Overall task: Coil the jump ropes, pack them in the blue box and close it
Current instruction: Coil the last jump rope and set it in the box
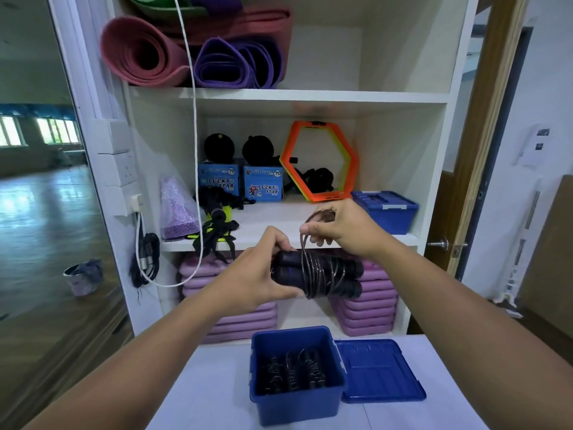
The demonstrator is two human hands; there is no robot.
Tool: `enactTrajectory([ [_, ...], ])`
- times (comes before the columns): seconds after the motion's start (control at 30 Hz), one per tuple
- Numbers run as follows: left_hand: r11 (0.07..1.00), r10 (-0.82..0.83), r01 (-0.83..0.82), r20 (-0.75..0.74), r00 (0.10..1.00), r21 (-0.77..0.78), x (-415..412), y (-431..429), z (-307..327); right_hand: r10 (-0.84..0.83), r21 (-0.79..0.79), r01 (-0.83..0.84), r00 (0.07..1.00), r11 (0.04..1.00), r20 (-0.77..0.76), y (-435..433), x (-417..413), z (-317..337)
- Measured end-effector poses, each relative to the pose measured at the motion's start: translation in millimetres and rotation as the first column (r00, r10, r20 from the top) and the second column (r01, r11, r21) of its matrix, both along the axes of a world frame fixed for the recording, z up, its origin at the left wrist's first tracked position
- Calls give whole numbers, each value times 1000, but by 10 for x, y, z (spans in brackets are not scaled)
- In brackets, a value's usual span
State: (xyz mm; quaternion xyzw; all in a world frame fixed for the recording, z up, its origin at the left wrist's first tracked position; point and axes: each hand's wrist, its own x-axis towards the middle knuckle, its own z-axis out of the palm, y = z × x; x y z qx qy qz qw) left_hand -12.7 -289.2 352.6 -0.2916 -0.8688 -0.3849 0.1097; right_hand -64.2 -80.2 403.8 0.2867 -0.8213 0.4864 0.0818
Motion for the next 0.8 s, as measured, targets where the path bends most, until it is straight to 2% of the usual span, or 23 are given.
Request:
enactTrajectory([
  [0.07, 999, -47, 48, -12, 999, 24, 59, -7, 32, 67, -156, -41, 984, 987, 163, 3, -24, -132],
  [0.13, 997, -71, 71, -46, 996, -2, 112, -23, 43, 132, -223, -69, 951, 972, 281, 7, -37, -225],
  [0.37, 986, -115, 93, -156, 981, -141, 256, -110, 13, 290, -194, -218, 790, 956, 540, 48, 31, -315],
  [0.6, 951, -84, -24, -329, 940, -309, 104, -303, 17, 248, -176, -177, 774, 968, 583, 4, 154, -435],
  [0.67, 943, -89, -47, -384, 919, -330, 47, -329, -2, 203, -170, -128, 807, 977, 555, -28, 164, -497],
  [0.73, 932, -76, -126, -522, 850, -340, -32, -338, -40, 150, -183, -63, 844, 981, 515, -61, 173, -552],
  [0.8, 929, 59, -267, -611, 789, -255, -98, -287, -94, 87, -243, 30, 886, 970, 456, -124, 195, -620],
])
